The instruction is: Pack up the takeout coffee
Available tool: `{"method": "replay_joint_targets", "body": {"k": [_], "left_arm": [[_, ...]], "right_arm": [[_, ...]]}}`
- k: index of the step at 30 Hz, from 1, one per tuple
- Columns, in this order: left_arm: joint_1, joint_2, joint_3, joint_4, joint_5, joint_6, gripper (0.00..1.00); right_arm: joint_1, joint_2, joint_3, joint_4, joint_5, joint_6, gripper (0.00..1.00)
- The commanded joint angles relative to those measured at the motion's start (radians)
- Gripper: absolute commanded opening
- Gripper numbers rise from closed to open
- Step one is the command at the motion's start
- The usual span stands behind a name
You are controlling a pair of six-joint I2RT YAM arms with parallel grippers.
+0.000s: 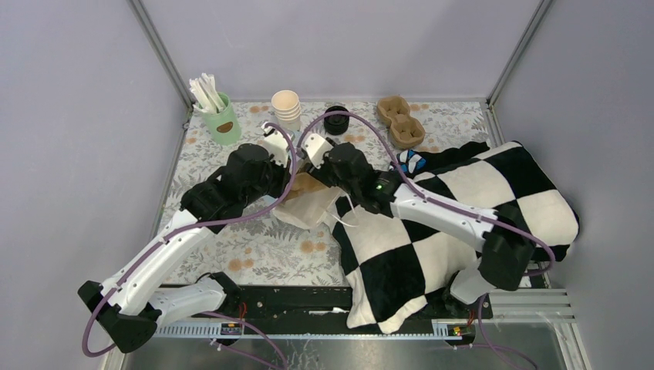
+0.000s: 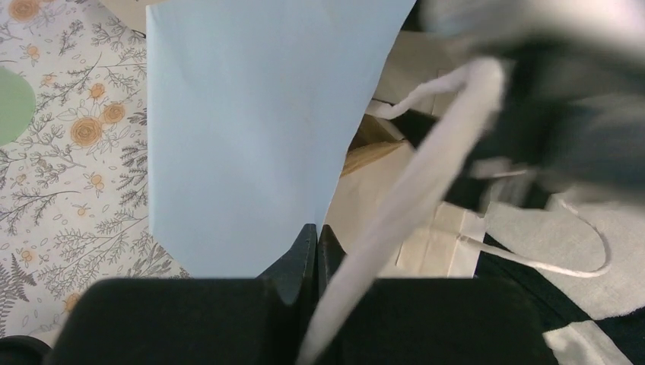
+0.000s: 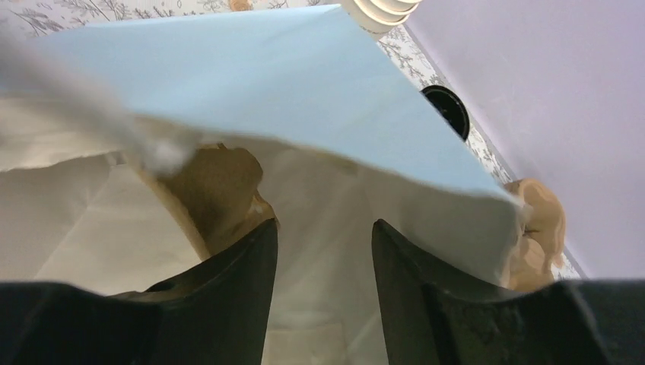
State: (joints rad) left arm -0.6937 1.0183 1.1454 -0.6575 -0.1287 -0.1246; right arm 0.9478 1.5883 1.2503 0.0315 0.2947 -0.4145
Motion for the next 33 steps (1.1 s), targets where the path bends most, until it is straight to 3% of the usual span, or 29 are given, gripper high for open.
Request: {"method": "replay_joint_targets", "body": {"k": [1, 4, 6, 10, 15, 18, 21, 23, 24, 25, 27, 29, 33], "left_arm": [[-0.002, -0.002, 0.021, 0.011, -0.020, 0.016, 0.00], [-0.001, -0.002, 0.015, 0.010, -0.017, 0.021, 0.00], [-0.003, 0.000, 0.018, 0.011, -0.018, 0.029, 0.00], [-0.002, 0.000, 0.027, 0.012, -0.017, 0.034, 0.00], [-0.002, -0.003, 0.027, 0.013, -0.012, 0.029, 0.00], [-0.003, -0.009, 0.024, 0.015, -0.005, 0.028, 0.00], [-0.003, -0.010, 0.027, 0.014, 0.013, 0.031, 0.00], [-0.003, -0.008, 0.028, 0.014, 0.013, 0.028, 0.00], [-0.003, -0.006, 0.026, 0.018, 0.010, 0.027, 0.00], [-0.003, -0.007, 0.026, 0.018, 0.009, 0.026, 0.00], [-0.003, -0.007, 0.027, 0.018, 0.006, 0.027, 0.00], [-0.002, -0.009, 0.025, 0.018, -0.001, 0.030, 0.00], [-0.003, -0.019, 0.020, 0.017, -0.012, 0.016, 0.00]], "right_arm": [[-0.003, -0.161, -0.006, -0.063, 0.033, 0.066, 0.57], [-0.003, -0.191, -0.013, -0.142, 0.038, 0.093, 0.59], [-0.002, -0.223, -0.044, -0.158, -0.056, 0.094, 0.60], [0.000, -0.259, -0.122, -0.100, -0.244, 0.087, 0.77], [0.002, -0.186, -0.111, -0.042, -0.241, 0.088, 0.93], [0.002, -0.148, -0.099, -0.002, -0.205, 0.089, 0.90], [0.002, -0.114, -0.127, 0.152, -0.051, 0.132, 0.80], [0.004, -0.030, -0.128, 0.323, 0.104, 0.124, 0.47], [0.005, 0.020, -0.104, 0.380, 0.225, 0.116, 0.41], [0.006, 0.056, -0.073, 0.391, 0.291, 0.117, 0.42], [0.001, 0.071, -0.036, 0.361, 0.220, 0.115, 0.60], [0.003, 0.060, -0.021, 0.309, 0.146, 0.114, 0.67], [0.005, 0.012, -0.037, 0.234, 0.147, 0.128, 0.67]]}}
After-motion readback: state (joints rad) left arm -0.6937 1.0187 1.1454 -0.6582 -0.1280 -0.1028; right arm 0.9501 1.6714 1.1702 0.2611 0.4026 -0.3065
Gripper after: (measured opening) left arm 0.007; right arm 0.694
